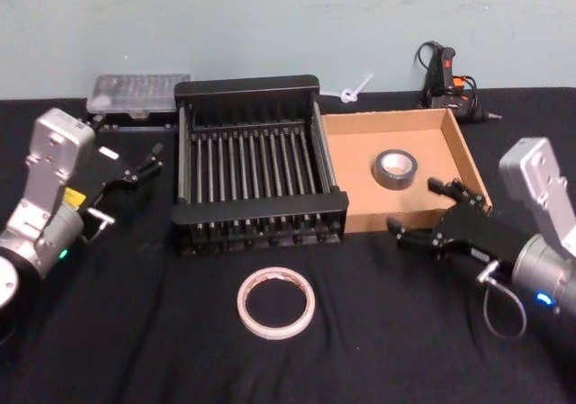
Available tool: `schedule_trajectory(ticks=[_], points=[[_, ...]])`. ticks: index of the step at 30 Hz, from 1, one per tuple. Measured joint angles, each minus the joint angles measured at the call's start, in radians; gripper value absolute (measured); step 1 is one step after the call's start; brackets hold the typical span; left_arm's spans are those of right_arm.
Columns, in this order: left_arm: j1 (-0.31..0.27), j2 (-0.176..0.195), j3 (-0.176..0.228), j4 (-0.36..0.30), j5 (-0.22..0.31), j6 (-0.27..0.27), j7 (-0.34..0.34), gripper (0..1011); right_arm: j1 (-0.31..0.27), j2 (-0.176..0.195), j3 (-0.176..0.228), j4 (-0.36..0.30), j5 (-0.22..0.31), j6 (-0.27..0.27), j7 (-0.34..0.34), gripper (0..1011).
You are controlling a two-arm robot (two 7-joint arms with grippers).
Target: Pick up the white tape and place it into the black box , Pick up the silver tape and place it into the brown box.
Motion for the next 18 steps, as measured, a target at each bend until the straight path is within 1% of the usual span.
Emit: schedule_trajectory(ticks=[5,6,9,12,15,16,18], points=[[0.0,0.0,0.0,0.0,0.0,0.0,0.0,1001,-0.009,0.007,-0.03,-0.006,0.0,-0.009,0.017,1002],[0.0,0.0,0.0,0.0,0.0,0.0,0.0,1001,-0.008,0.007,-0.042,-0.007,-0.001,-0.011,0.023,1002],[0.0,0.0,0.0,0.0,0.0,0.0,0.0,1001,-0.005,0.007,-0.064,-0.007,-0.005,-0.013,0.033,1002],[0.0,0.0,0.0,0.0,0.0,0.0,0.0,1001,0.008,0.002,-0.098,-0.005,-0.015,-0.016,0.046,1002],[0.0,0.0,0.0,0.0,0.0,0.0,0.0,1001,0.017,-0.002,-0.116,-0.002,-0.022,-0.013,0.048,1002],[0.0,0.0,0.0,0.0,0.0,0.0,0.0,1001,0.021,-0.004,-0.122,-0.001,-0.024,-0.01,0.049,1002],[0.0,0.0,0.0,0.0,0.0,0.0,0.0,1001,0.036,-0.011,-0.147,0.005,-0.036,0.003,0.052,1002]])
